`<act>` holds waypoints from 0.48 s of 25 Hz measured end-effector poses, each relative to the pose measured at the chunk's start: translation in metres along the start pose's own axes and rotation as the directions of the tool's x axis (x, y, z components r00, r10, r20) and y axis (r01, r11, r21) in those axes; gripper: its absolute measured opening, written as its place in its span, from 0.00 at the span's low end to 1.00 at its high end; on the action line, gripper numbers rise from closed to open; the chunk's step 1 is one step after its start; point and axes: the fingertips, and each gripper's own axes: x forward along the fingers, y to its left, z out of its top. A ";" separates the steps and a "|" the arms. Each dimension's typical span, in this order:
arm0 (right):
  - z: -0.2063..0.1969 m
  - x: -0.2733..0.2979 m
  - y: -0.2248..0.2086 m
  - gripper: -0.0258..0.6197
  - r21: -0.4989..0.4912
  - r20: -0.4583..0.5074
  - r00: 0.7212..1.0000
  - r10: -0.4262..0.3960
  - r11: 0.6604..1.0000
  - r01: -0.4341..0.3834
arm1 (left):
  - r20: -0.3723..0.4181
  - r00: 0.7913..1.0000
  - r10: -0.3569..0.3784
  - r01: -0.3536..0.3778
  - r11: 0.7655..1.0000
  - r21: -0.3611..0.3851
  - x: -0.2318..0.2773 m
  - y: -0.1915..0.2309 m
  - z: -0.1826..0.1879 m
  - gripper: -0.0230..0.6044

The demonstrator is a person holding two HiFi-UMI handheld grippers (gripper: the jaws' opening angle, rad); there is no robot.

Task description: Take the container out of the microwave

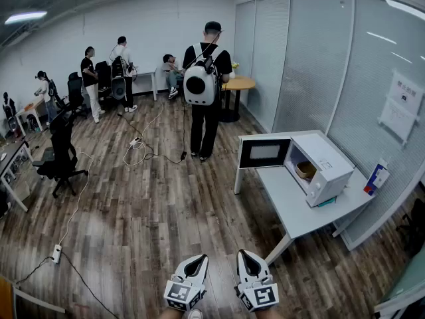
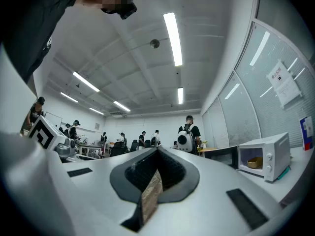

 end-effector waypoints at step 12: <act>0.012 -0.008 0.030 0.04 -0.036 -0.001 0.999 0.034 0.999 -0.034 | 0.023 1.000 0.012 -0.012 1.000 0.001 -0.028 -0.001 0.008 0.04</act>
